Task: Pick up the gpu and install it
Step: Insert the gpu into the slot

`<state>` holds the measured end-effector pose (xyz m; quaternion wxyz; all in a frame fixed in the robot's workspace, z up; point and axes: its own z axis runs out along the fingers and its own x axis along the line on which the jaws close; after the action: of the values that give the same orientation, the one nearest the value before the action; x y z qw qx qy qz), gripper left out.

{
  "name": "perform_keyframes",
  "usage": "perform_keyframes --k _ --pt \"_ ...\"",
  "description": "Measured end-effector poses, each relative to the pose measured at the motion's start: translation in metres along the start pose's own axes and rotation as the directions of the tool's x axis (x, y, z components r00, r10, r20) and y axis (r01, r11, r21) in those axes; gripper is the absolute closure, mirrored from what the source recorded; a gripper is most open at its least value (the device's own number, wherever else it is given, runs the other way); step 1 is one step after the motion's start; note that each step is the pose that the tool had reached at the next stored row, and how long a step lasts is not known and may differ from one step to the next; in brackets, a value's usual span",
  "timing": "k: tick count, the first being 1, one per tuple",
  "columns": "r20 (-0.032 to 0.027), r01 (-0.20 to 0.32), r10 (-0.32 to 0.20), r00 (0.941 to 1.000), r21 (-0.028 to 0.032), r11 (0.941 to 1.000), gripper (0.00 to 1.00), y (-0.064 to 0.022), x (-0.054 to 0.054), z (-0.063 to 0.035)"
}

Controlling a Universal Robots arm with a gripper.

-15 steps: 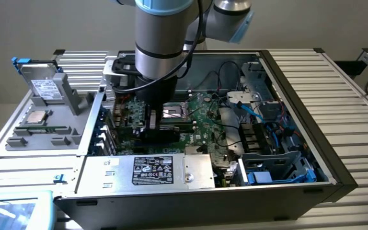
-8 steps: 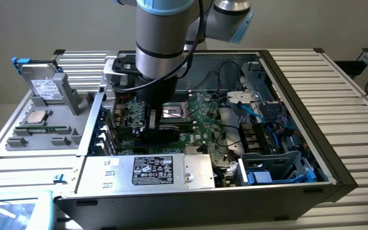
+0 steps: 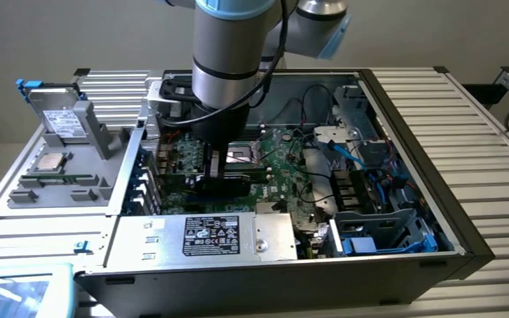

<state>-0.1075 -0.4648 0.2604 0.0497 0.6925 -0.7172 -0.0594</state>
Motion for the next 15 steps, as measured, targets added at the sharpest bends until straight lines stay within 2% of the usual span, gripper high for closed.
perform_keyframes --k 9,15 --pt "0.0015 0.0 0.0 1.0 -0.0002 1.0 0.73 -0.0003 0.0 0.0018" --pt "0.0027 -0.006 0.006 1.0 -0.0006 1.0 0.73 0.0034 0.0001 0.0024"
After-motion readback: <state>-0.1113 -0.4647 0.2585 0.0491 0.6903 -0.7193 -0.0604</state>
